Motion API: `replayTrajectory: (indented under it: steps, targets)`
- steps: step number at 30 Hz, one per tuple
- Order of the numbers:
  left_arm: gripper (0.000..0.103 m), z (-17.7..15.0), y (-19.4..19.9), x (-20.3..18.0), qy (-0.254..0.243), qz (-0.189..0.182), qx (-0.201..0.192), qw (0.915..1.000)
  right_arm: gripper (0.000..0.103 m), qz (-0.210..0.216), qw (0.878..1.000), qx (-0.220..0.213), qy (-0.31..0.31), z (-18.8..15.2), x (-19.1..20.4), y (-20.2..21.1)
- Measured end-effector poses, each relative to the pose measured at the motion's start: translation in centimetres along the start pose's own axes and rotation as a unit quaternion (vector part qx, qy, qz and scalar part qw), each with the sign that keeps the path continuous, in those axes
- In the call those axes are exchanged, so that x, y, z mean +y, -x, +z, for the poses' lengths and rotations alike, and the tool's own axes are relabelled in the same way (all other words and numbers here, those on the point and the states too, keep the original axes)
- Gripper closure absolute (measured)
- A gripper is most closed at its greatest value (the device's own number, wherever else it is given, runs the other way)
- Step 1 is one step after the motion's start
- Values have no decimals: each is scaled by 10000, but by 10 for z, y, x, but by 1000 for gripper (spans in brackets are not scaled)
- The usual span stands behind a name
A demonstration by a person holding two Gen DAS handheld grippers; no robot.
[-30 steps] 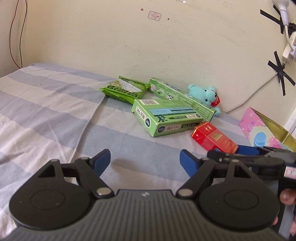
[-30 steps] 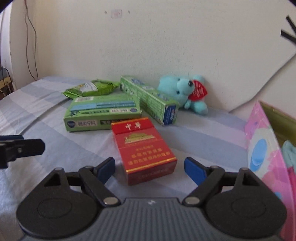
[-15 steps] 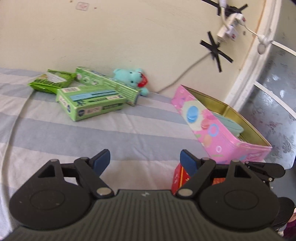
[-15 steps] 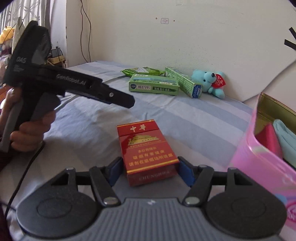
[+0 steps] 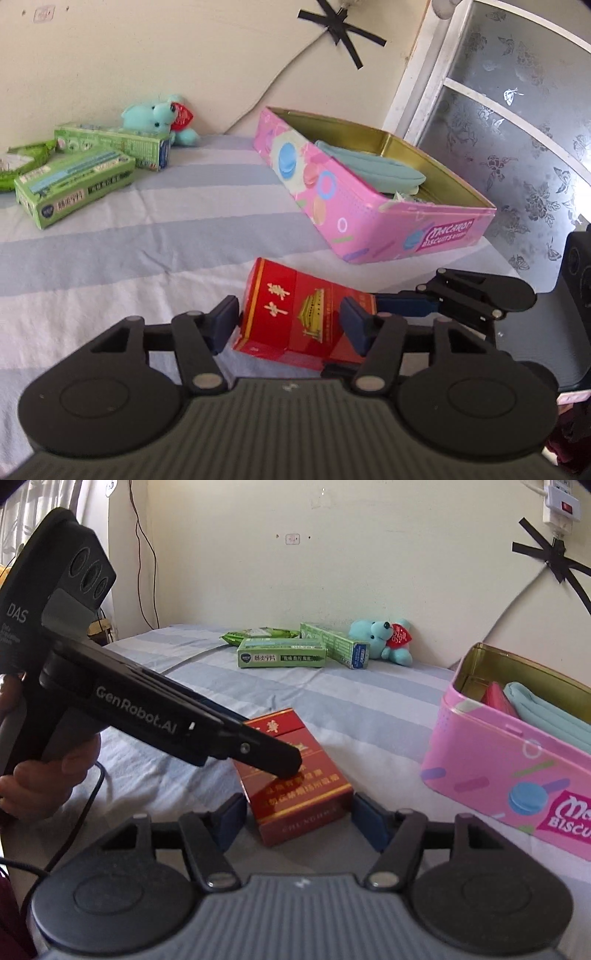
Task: Organize objects
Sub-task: 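Grasp the red cigarette box with the left gripper, then lower the red box into the pink tin and open the left gripper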
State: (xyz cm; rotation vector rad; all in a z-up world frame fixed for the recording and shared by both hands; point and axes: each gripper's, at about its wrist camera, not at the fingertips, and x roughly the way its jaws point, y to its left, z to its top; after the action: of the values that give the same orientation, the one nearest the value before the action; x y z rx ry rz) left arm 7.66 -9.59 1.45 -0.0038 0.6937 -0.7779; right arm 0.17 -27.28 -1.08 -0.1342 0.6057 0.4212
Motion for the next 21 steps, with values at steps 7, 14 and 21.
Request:
replayTrajectory:
  steps: [7,14,21]
  targets:
    - [42,52,10,-47,-676,-261,-746,9946,39,-584,9920,-1112,113,14,-22,49]
    - [42,87,-40,-104,-1219,-298,-874,9882,38,-1399,9809,-1351,-101,18,-75,62]
    - [28,106,-92,-128,-947,-62,-611,9936,27,-2289,9630,-1339,-473,11,-123,48]
